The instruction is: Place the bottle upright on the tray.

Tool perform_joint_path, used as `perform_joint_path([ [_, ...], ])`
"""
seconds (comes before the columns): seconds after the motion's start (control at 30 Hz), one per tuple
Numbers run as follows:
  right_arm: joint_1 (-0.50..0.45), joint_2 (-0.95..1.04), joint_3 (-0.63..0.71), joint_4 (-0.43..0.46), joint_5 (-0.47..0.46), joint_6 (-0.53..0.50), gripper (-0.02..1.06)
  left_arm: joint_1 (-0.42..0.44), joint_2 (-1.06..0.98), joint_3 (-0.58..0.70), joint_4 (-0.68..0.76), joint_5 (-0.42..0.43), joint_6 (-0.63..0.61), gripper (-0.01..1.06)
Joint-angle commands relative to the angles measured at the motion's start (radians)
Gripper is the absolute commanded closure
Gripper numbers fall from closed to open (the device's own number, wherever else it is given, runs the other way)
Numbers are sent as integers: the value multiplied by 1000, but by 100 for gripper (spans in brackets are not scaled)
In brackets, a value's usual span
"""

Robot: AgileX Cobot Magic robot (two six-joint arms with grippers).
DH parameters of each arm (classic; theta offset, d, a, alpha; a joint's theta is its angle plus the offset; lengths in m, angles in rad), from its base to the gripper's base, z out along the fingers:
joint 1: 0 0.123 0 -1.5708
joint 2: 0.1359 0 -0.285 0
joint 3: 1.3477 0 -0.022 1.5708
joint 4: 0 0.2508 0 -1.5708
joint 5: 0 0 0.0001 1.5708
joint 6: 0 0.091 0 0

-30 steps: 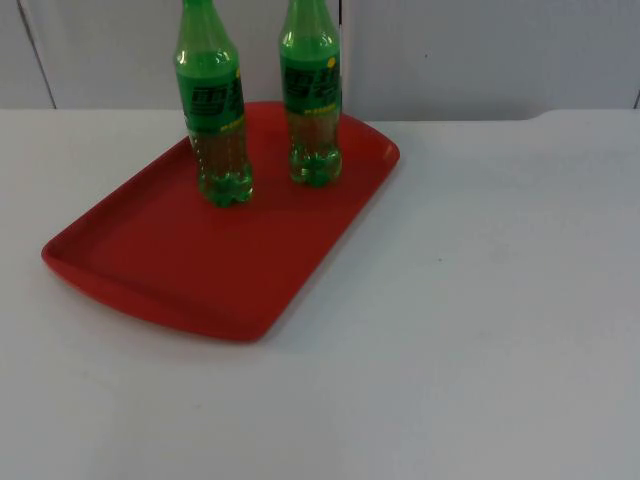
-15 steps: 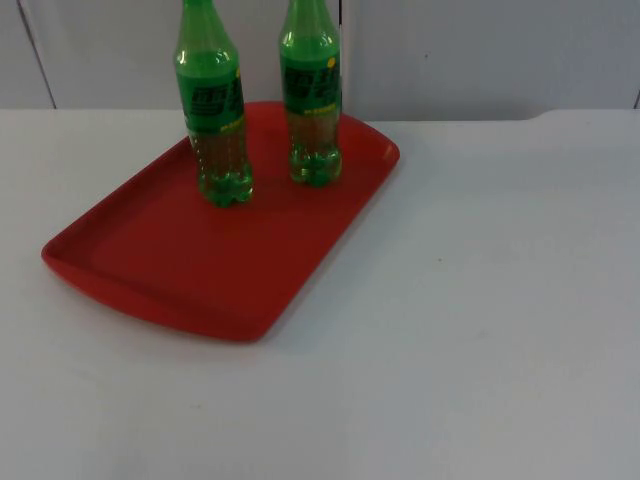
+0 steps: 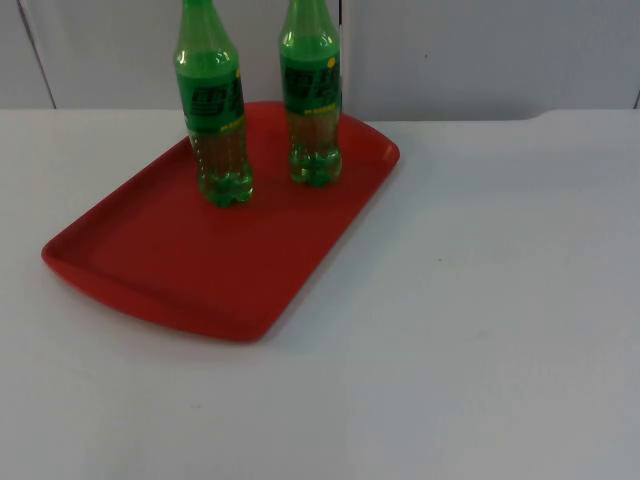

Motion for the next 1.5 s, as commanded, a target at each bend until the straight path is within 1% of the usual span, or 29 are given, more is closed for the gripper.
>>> perform_joint_path([
  [0.0, -44, -4, 2, 0, -1, -1, -1, -2, -5, 4, -6, 2, -5, 0],
  [0.07, -94, -4, 2, 2, -1, -1, -1, -2, -5, 4, -6, 2, -5, 0],
  [0.1, -94, -4, 2, 2, -1, -1, -1, -2, -5, 4, -6, 2, -5, 0],
  [0.23, -191, -4, 2, 2, -1, -1, -1, -2, -5, 4, -6, 2, -5, 0],
  [0.27, -191, -4, 2, 2, -1, -1, -1, -2, -5, 4, -6, 2, -5, 0],
  [0.47, -350, -4, 2, 2, -1, -1, -1, -2, -5, 4, -6, 2, -5, 0],
  [0.5, -350, -4, 2, 2, -1, -1, -1, -2, -5, 4, -6, 2, -5, 0],
  [0.67, -481, -4, 2, 2, -1, -1, -1, -2, -5, 4, -6, 2, -5, 0],
  [0.7, -481, -4, 2, 2, -1, -1, -1, -2, -5, 4, -6, 2, -5, 0],
  [0.8, -533, -4, 2, 2, -1, -1, -1, -2, -5, 4, -6, 2, -5, 0],
  [1.47, -538, -4, 2, 2, -1, -1, -1, -2, -5, 4, -6, 2, -5, 0],
])
